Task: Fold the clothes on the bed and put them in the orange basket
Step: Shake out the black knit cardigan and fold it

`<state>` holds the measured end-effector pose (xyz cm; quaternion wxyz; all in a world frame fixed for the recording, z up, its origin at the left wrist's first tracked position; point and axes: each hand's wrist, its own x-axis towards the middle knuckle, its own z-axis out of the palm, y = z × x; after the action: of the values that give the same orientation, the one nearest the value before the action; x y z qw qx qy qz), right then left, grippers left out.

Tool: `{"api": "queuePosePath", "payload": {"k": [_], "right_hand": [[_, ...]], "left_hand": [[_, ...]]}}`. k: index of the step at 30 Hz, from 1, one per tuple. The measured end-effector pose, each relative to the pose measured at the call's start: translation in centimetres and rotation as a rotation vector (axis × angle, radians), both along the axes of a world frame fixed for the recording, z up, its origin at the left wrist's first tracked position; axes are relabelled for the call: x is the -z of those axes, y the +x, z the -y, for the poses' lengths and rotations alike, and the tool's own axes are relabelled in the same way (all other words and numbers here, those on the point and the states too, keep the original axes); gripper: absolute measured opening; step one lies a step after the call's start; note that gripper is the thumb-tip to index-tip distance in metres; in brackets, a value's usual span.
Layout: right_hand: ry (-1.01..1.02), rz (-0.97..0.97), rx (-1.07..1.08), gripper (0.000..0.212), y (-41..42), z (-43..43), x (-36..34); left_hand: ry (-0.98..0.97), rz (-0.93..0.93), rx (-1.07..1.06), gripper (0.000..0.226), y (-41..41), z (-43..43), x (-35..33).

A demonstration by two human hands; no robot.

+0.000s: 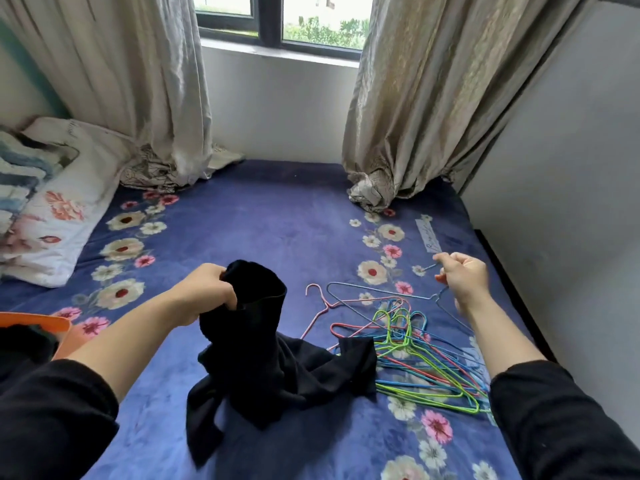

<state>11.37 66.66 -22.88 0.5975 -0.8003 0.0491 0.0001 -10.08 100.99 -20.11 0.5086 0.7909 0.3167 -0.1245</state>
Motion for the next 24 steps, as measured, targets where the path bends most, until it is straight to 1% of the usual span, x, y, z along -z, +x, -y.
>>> {"api": "queuePosePath", "payload": {"k": [2,3,4,5,6,7,8,9,10,12,13,14,15,16,17,18,19,21,23,24], "right_hand": [[-0.125,-0.048,0.025,0.034,1.5,1.1,1.6],[-0.263,-0.081,0.037,0.032,2.2,1.9,2.2],[-0.412,-0.124,0.034,0.037,3.0,1.4,3.3],[-0.504,-0.174,0.043,0.045,3.2,1.5,3.6],[-0.524,-0.205,-0.003,0.049,3.2,0.4,3.9],[-0.484,-0.221,-0.104,0.048,2.7,-1.2,4.0],[-0.409,-0.236,-0.279,0.045,1.7,-3.4,3.9],[-0.328,-0.278,-0.488,0.046,0.2,-5.6,3.2],[-0.294,-0.328,-0.725,0.052,-1.4,-8.2,3.0],[-0.369,-0.401,-1.149,0.07,-5.1,-12.6,2.4],[-0.432,-0.407,-1.291,0.076,-6.5,-14.4,2.7],[-0.484,-0.354,-1.36,0.078,-7.8,-15.8,3.4],[-0.522,-0.256,-1.343,0.072,-8.6,-17.1,4.0],[-0.537,-0.157,-1.271,0.055,-9.1,-17.9,4.3],[-0.518,-0.076,-1.177,0.034,-9.5,-18.6,3.9],[-0.456,-0.052,-1.096,0.017,-9.7,-18.9,3.3],[-0.362,-0.071,-1.038,0.012,-9.8,-19.5,2.1],[-0.092,-0.161,-0.939,0.009,-10.0,-19.8,-1.2],[0.133,-0.161,-0.867,0.01,-10.2,-19.9,-5.3],[0.226,-0.145,-0.866,0.009,-10.4,-19.9,-7.6]], "left_hand": [[0.063,0.021,0.013,0.012,0.7,0.2,0.1],[0.076,0.045,0.006,0.008,1.0,0.5,0.1],[0.083,0.065,-0.024,0.006,0.9,0.3,0.0],[0.067,0.107,-0.038,0.006,1.2,0.7,-0.4],[0.033,0.149,-0.07,0.005,1.2,0.7,-0.9],[-0.012,0.191,-0.1,0.004,1.2,0.7,-1.5],[-0.057,0.227,-0.127,0.005,1.2,0.6,-2.1],[-0.103,0.267,-0.141,0.007,1.5,0.6,-2.8],[-0.135,0.31,-0.162,0.009,1.4,0.5,-3.5],[-0.183,0.399,-0.181,0.014,1.6,0.4,-4.9],[-0.196,0.448,-0.195,0.019,1.6,0.3,-5.8],[-0.207,0.498,-0.207,0.022,1.7,0.3,-6.6],[-0.214,0.554,-0.23,0.024,1.6,0.0,-7.7],[-0.232,0.602,-0.259,0.025,1.7,-0.3,-8.6],[-0.256,0.65,-0.305,0.026,1.5,-0.8,-9.5],[-0.275,0.694,-0.358,0.026,1.3,-1.4,-10.3],[-0.287,0.738,-0.411,0.027,1.0,-2.3,-11.1],[-0.318,0.808,-0.492,0.029,0.4,-4.0,-12.2],[-0.369,0.895,-0.556,0.029,-0.6,-5.5,-13.1],[-0.375,0.931,-0.579,0.029,-1.2,-6.3,-13.6]]}}
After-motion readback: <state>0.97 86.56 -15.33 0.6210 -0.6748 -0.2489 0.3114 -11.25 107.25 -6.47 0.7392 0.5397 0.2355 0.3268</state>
